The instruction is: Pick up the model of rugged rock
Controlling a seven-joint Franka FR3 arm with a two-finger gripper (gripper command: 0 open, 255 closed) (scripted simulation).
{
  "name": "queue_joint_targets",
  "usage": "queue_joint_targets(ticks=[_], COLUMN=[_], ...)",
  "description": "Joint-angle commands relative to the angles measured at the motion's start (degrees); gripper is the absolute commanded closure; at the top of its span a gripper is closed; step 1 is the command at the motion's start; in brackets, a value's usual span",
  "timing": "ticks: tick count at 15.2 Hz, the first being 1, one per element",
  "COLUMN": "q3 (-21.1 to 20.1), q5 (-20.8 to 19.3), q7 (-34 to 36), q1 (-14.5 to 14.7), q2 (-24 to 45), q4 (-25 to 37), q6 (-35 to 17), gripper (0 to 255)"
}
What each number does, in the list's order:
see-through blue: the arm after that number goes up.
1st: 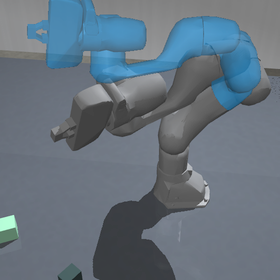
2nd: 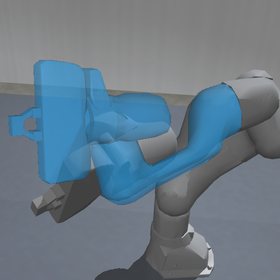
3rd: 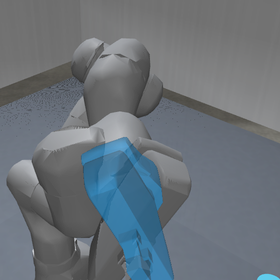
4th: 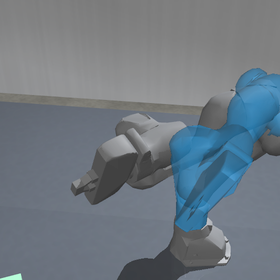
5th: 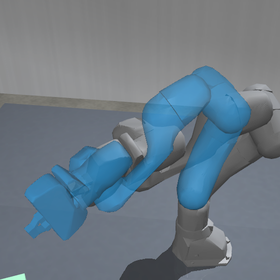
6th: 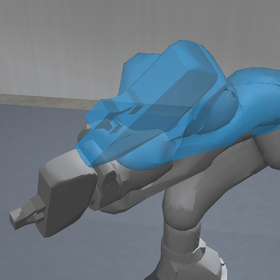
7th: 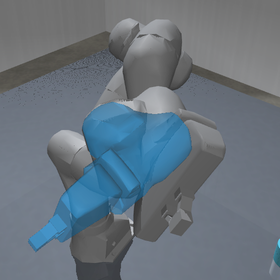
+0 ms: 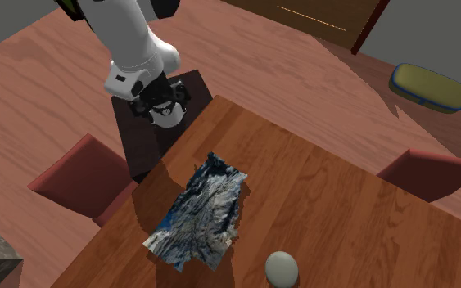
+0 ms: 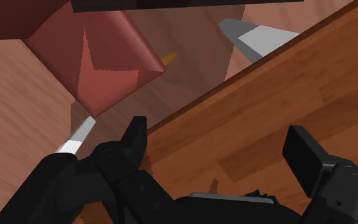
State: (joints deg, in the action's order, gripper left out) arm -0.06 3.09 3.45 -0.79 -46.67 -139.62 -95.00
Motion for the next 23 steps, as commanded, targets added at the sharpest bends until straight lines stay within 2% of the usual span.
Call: queue_joint_targets(ticks=[1, 7, 13, 22, 23], q3=[0.0, -6.28, -13.26, -13.18, -13.23], q5=[0.0, -8.2, -18.53, -18.72, -18.73], q7=[0.0, -6.16, -10.33, -8.77, -8.67], q1=[0.0, 3.44, 6.33, 6.4, 6.42], q2=[0.0, 19.26, 35.81, 36.25, 36.42], q4=[0.0, 13.91, 26.5, 21.2, 21.34], q6=[0.0, 1.21, 4.61, -0.9, -0.89], gripper=[0, 0, 0, 0, 255])
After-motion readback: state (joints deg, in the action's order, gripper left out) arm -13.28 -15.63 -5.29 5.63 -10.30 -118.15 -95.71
